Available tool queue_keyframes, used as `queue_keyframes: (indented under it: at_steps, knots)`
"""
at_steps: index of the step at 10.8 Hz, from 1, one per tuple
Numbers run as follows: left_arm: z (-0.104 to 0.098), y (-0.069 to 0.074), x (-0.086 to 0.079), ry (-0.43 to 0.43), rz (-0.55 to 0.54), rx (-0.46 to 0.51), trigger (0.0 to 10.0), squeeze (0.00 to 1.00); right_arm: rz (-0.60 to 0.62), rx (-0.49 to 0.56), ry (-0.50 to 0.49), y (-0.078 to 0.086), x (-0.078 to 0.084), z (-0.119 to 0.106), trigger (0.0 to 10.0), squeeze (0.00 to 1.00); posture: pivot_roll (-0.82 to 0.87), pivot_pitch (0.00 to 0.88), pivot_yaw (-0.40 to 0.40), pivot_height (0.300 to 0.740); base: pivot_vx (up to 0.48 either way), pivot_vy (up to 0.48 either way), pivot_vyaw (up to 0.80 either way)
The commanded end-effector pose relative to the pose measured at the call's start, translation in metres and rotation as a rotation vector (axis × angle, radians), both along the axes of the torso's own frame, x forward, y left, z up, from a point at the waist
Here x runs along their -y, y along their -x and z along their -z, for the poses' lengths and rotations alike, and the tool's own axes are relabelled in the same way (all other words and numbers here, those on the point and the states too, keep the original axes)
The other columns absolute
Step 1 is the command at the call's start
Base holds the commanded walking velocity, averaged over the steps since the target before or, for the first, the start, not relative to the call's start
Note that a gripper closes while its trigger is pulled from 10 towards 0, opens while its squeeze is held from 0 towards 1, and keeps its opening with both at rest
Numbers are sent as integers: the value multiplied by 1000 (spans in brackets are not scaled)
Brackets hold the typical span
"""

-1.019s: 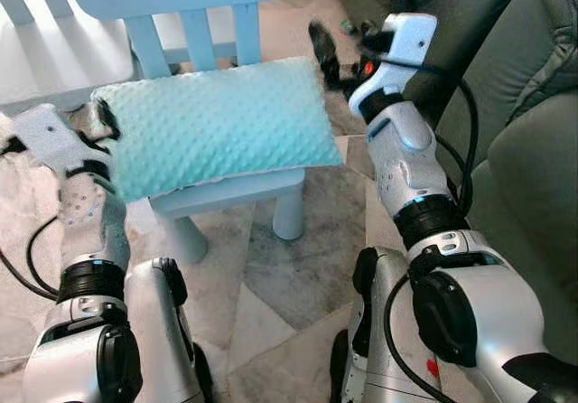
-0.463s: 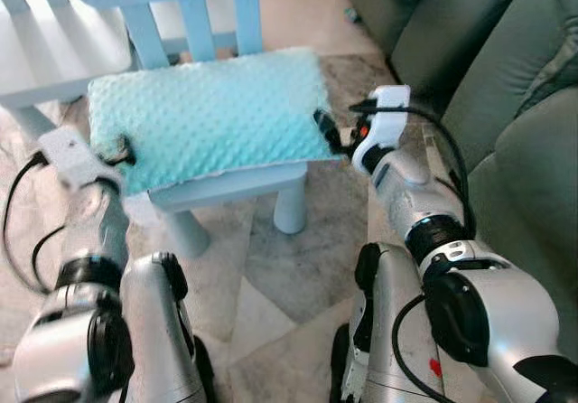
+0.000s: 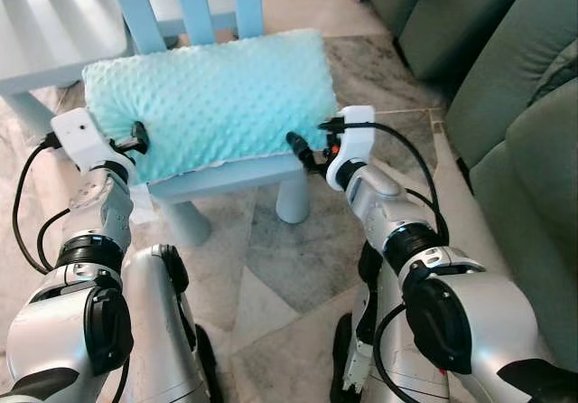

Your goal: Move the pillow to the sofa

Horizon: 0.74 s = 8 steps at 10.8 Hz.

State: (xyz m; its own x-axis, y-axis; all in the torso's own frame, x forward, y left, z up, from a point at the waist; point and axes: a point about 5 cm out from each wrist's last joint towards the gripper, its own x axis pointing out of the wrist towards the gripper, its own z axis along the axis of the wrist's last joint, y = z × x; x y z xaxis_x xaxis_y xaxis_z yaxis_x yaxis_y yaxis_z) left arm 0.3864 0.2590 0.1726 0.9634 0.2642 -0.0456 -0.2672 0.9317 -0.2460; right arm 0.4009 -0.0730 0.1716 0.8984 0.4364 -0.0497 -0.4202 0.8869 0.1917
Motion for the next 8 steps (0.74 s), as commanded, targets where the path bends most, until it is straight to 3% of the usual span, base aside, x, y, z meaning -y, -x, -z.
queue_keyframes:
  at_steps: [1, 3, 4, 6, 8]
  knots:
    - [10, 1, 2, 13, 20, -48, 10000, 0, -16, -22, 16, 2, -5, 5, 10000, 0, 24, 414, -31, 414, 0, 0, 0]
    - [11, -1, 11, 30, 65, -48, 10000, 0, -57, 11, 65, 4, -17, 4, 9569, 0, 23, 421, -31, 414, 0, 0, 0]
    - [9, -2, 12, 27, 65, -38, 10000, 0, -51, 40, 62, 3, -15, -2, 10000, 0, 23, 422, -31, 414, 0, 0, 0]
    - [-5, -3, 2, 24, 32, 20, 10000, 0, 35, 111, -48, -10, 9, -34, 10000, 0, 23, 424, -29, 414, 0, 0, 0]
    - [-4, -2, -1, 16, 20, 14, 10000, 0, 98, 117, -11, -13, 27, -36, 10000, 0, 35, 427, -31, 414, 0, 0, 0]
